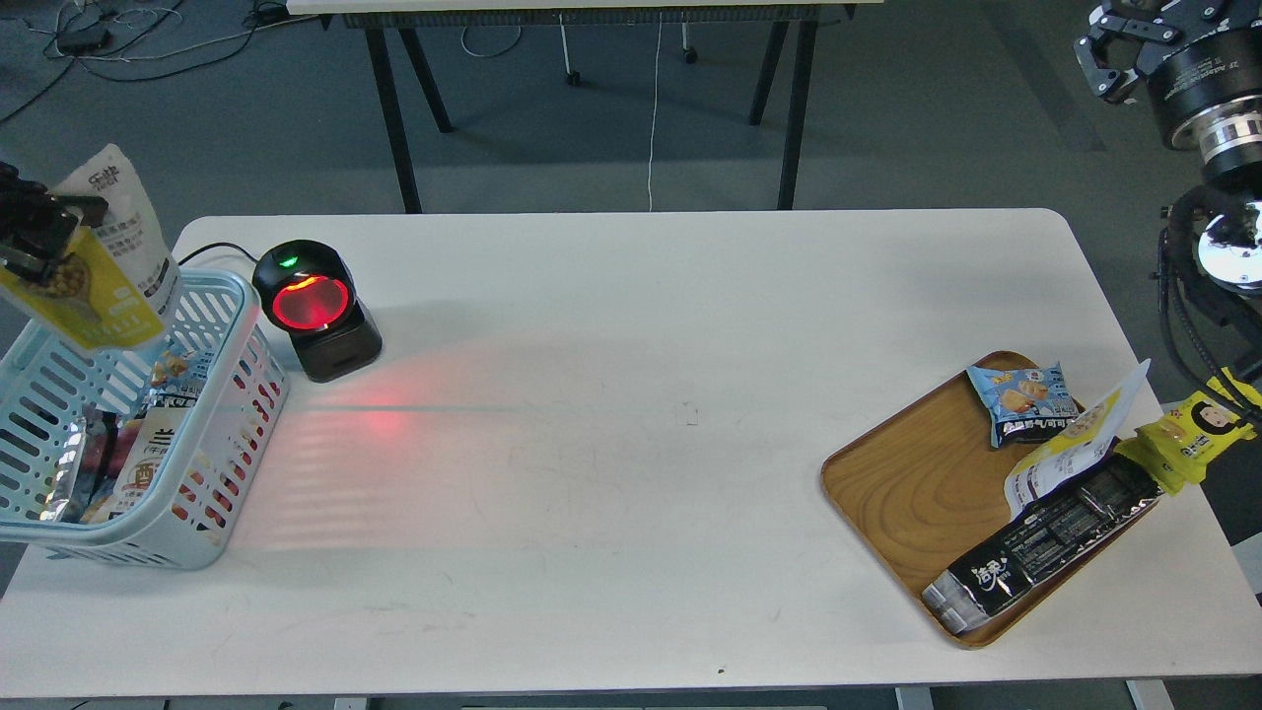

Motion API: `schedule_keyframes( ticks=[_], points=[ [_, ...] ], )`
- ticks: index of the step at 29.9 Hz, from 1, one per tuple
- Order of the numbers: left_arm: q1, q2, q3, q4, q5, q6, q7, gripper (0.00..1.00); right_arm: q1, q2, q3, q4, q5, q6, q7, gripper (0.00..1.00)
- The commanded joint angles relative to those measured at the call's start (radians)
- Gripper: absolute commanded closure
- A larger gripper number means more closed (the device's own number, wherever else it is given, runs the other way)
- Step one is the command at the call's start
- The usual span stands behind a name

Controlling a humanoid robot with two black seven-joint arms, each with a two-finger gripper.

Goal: Scan snack and place in basket

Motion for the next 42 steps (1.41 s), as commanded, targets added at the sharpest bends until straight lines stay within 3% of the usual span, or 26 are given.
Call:
schedule_keyframes(
  ticks=[1, 4, 10, 15, 21, 25, 35, 37, 40, 42],
  points=[
    [0.001, -0.008, 0.068, 0.016, -0.001, 0.039, 0.0, 0.94, 0.001, -0.012, 0.0, 0.0, 0.0, 0.0, 0.0, 0.01],
    [0.001, -0.008, 0.094, 0.018, -0.006, 0.059, 0.0, 0.78, 0.001, -0.017, 0.0, -0.001, 0.0, 0.002, 0.0, 0.01],
    [-0.001, -0.036, 0.085, 0.018, -0.174, 0.061, 0.0, 0.17, 0.001, -0.032, 0.0, 0.0, 0.0, 0.002, 0.0, 0.01],
    [-0.01, -0.054, 0.08, 0.068, -0.598, 0.058, 0.0, 0.0, 0.005, -0.032, 0.0, -0.001, 0.0, -0.006, 0.0, 0.01],
    [-0.016, -0.177, 0.015, 0.174, -1.017, 0.035, 0.0, 0.0, 0.01, -0.037, 0.049, -0.003, 0.0, -0.011, 0.0, 0.01],
    [-0.015, -0.309, -0.074, 0.288, -1.306, -0.04, 0.0, 0.0, 0.011, -0.038, 0.069, -0.013, 0.0, -0.017, 0.0, 0.01],
    [-0.015, -0.739, -0.2, 0.752, -1.884, -0.04, 0.025, 0.0, -0.002, -0.028, 0.081, -0.015, 0.011, -0.001, -0.033, 0.02],
    [-0.016, -0.841, -0.254, 0.86, -1.952, -0.04, 0.085, 0.0, -0.01, -0.021, 0.081, -0.016, 0.017, -0.001, -0.045, 0.02],
    [-0.016, -0.96, -0.375, 0.993, -2.084, -0.04, 0.241, 0.0, -0.036, -0.009, 0.081, -0.016, 0.04, 0.0, -0.068, 0.01],
    [-0.01, -1.011, -0.447, 1.048, -2.167, -0.04, 0.309, 0.0, -0.051, 0.008, 0.081, -0.027, 0.055, 0.002, -0.081, 0.01]
  ],
)
